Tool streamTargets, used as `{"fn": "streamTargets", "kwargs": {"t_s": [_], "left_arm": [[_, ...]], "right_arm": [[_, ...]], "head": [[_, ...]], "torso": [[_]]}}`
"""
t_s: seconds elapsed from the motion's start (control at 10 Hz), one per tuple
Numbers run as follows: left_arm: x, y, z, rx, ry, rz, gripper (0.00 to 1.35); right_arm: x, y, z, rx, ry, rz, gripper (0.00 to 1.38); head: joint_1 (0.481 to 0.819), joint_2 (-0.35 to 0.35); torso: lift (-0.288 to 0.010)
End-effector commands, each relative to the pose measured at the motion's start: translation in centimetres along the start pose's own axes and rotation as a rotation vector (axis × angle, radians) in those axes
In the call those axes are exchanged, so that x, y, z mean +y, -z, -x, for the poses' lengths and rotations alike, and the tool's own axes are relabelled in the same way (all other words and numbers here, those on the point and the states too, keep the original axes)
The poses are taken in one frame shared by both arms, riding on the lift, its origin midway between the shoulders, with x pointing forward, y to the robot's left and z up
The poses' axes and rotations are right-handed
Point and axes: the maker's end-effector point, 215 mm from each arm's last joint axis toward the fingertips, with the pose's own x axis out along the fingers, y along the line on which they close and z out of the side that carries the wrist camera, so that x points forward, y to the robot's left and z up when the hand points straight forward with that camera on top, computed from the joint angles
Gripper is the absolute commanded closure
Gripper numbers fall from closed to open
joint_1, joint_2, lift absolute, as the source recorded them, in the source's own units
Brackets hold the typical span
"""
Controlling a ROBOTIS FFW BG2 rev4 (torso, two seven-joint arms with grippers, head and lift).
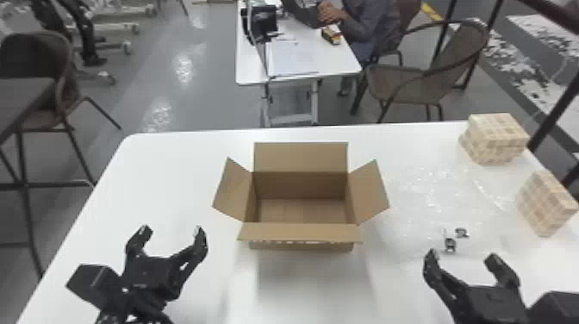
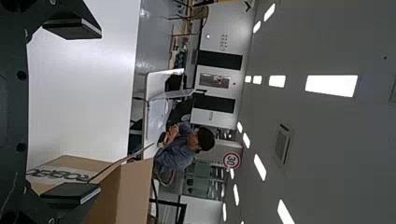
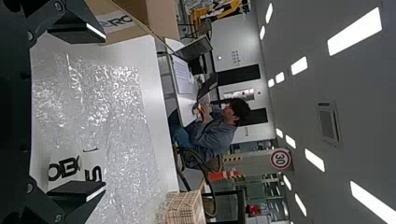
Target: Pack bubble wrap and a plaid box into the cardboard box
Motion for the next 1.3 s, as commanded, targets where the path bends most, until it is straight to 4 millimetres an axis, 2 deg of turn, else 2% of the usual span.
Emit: {"fn": "streamTargets", "kwargs": {"t_s": [0.0,1.2], "left_arm": [[-0.07,0.0,-0.03,-0.001,-0.002,0.004,0.15],[-0.56,-0.28,-0.37,-0.006,0.016,-0.018,0.17]], "right_arm": [[0.01,0.02,0.02,0.001,0.0,0.0,0.18],[0.06,-0.08,0.05,0.009,-0.004,0.01,0.2]], "head": [[0.695,0.067],[0.695,0.062]], "torso": [[-0.096],[-0.096]]}}
